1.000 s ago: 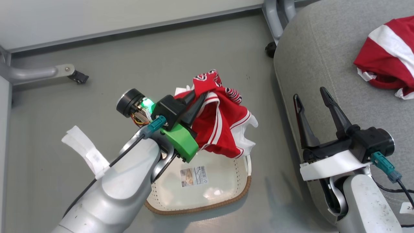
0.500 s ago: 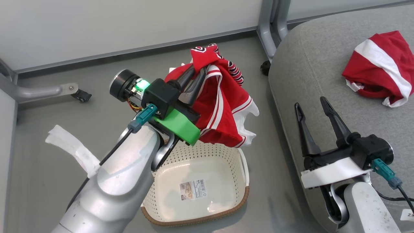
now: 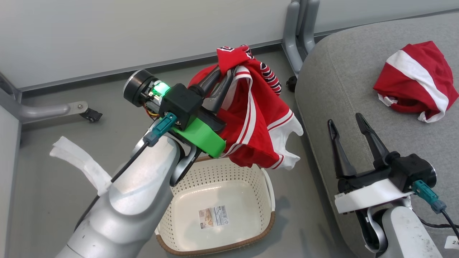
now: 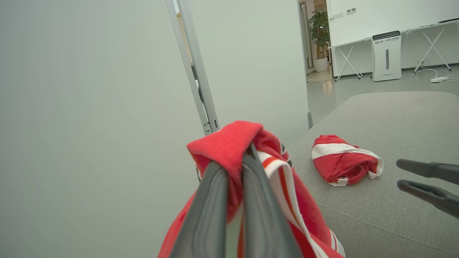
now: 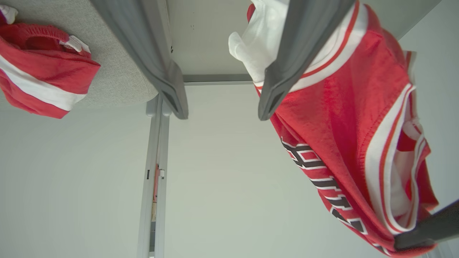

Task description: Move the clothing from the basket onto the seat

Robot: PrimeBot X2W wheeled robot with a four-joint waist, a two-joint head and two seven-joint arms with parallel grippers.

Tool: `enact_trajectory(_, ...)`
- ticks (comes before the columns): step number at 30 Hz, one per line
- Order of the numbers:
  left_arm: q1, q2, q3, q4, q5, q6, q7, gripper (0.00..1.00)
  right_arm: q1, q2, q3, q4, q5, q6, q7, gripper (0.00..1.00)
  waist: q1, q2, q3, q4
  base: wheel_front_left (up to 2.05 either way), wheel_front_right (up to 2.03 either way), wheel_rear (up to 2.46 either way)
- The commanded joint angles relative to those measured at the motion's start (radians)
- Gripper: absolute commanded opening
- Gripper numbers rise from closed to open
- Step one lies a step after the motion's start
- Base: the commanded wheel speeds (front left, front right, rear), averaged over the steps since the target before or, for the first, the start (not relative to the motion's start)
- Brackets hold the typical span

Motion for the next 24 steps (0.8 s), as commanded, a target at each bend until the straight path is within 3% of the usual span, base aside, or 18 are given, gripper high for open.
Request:
enact_trajectory(1,0.000,0.000,0.000,-0.005,0.003,-0.006,-0.004,0.00,0.016,-0.003,-0.003,-0.001,0.003,-0.001,-0.002,1.00,0.0000,0.0000,-0.002,0.001,0.00,0.00,0.00)
enact_trajectory(7,0.007,-0.005,-0.006,-0.006,0.005,-0.005,-0.004,0.00,-0.015,-0.003,0.024,-0.025,-0.001,-0.001,-0.002,1.00,0.0000,0.0000,-0.002,0.006,0.00,0.00,0.00)
enact_trajectory(14,0.010,-0.011,-0.013,-0.001,0.007,-0.006,-0.004,0.00,-0.086,-0.003,0.126,-0.050,-0.011,-0.001,-0.002,1.00,0.0000,0.0000,0.002,0.011,0.00,0.00,0.00)
enact_trajectory(24,0.005,-0.029,-0.036,-0.001,0.010,-0.010,-0.004,0.00,-0.207,-0.003,0.269,0.019,-0.020,-0.001,-0.002,1.00,0.0000,0.0000,0.015,0.037,0.00,0.00,0.00)
